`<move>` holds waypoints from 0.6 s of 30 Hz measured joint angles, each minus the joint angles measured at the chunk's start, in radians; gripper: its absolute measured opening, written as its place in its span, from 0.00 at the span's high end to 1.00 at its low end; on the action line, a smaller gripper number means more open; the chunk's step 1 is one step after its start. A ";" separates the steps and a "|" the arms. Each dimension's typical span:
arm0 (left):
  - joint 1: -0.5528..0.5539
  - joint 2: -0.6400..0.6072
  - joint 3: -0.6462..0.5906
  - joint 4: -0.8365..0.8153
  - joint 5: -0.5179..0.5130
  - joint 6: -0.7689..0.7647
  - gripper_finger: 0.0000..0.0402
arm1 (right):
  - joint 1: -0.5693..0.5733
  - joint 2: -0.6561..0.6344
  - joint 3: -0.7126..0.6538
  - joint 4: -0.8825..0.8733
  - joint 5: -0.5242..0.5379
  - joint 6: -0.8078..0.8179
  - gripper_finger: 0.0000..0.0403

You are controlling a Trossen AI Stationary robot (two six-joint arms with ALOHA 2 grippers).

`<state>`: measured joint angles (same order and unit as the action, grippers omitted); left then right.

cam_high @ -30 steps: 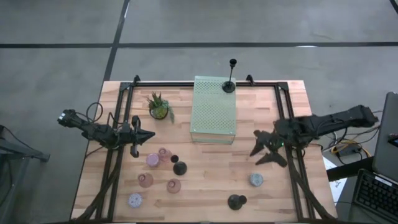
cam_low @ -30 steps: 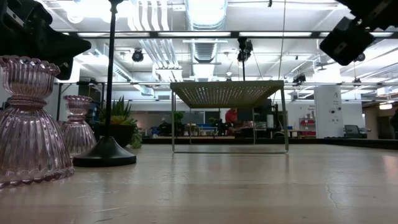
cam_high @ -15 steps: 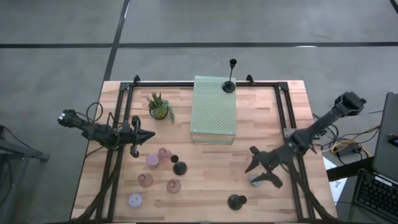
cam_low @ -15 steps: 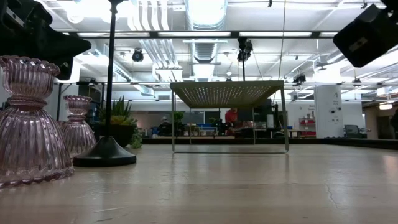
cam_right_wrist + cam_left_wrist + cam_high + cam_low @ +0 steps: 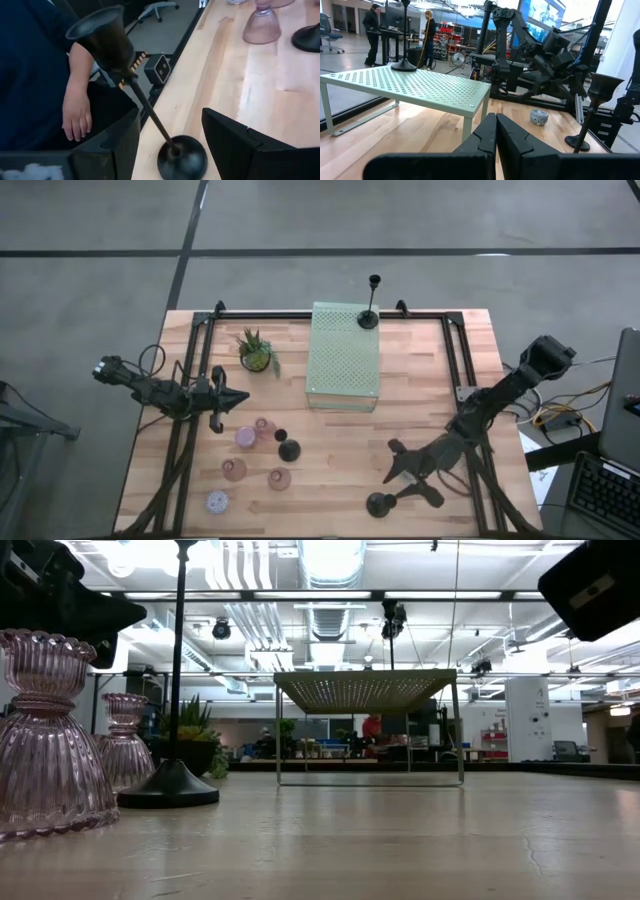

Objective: Pick & Place candle stick holders
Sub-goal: Put the bottom black candle holder on the shelf aligned with the other black candle holder

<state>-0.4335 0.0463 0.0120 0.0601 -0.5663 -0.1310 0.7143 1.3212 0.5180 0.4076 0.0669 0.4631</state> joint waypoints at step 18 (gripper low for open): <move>0.000 0.001 0.000 0.000 0.000 0.000 0.97 | 0.009 0.159 0.171 -0.069 -0.052 -0.024 0.56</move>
<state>-0.4332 0.0471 0.0124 0.0601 -0.5659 -0.1310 0.7230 1.4799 0.6895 0.3387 0.0151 0.4395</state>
